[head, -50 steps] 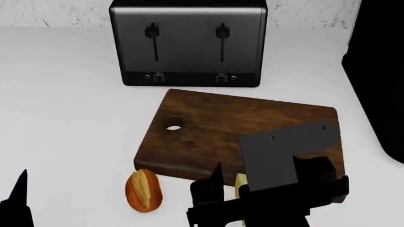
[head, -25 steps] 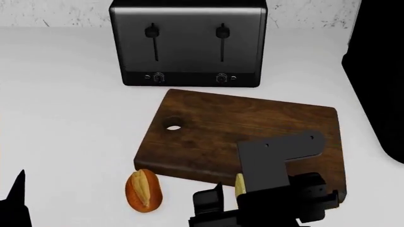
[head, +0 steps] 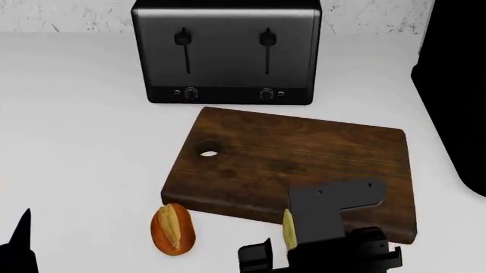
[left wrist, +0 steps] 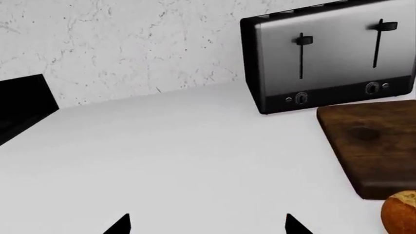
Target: Place the bread and cheese on the cutting board.
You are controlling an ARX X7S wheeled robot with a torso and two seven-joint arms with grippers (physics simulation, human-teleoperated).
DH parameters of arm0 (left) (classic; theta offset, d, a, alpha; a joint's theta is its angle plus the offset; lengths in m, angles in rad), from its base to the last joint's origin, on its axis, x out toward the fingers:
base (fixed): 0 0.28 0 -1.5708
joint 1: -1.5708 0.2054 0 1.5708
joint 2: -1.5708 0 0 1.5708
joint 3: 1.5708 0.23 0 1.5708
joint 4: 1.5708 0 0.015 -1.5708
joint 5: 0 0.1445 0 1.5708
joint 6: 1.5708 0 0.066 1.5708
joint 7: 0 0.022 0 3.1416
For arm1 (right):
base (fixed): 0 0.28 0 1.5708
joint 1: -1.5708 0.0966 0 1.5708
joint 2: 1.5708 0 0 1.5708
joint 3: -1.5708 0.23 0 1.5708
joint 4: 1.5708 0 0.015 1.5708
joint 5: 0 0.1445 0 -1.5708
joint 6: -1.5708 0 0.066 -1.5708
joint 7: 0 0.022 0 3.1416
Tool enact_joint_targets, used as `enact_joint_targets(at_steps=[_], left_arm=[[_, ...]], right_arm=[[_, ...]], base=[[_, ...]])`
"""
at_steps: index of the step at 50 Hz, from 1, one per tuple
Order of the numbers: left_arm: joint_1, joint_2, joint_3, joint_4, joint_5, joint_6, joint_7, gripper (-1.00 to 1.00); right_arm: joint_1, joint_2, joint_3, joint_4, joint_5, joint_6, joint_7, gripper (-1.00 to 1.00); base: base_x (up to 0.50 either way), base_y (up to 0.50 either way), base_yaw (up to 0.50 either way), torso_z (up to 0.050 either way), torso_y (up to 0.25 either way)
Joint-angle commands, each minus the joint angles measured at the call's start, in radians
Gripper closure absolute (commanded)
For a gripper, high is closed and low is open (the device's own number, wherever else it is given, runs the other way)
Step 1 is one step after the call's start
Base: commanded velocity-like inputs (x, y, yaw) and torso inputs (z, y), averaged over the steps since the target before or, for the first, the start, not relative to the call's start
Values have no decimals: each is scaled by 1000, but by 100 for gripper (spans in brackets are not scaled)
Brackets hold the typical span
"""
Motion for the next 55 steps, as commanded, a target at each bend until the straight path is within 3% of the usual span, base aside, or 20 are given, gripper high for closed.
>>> enact_joint_targets(at_steps=[1,2,14,24,31,37,55], left_arm=[[8,-5,11,-9,-1,14,-5,-100],[9,-5,12,-10,0,16,-6,-100],[1,-10,16,-12,-9,11,-12,-100],[-12,-10,10,-1,-26,-12,-20,-100],[-9,-11,8,0,-32,-12,-23,-100],[2,-15,17,-8,-28,8,-24,-100],[19,-23,24,-24,-28,41,-25,-100]], right_arm=[[-12,5,-22,-19,-6,-7,-1,-100],[-11,5,-20,-28,2,-1,8,100],[54,-9,37,-140,224,96,231,100],[183,-19,44,-110,315,110,312,100],[259,-14,29,-30,226,86,225,100],[350,-13,-72,143,-7,-21,15,100],[488,-67,-223,642,-327,-270,-225,100]], base=[[0,0,0,0,0],[0,0,0,0,0],[0,0,0,0,0],[0,0,0,0,0],[0,0,0,0,0],[0,0,0,0,0],[0,0,0,0,0]])
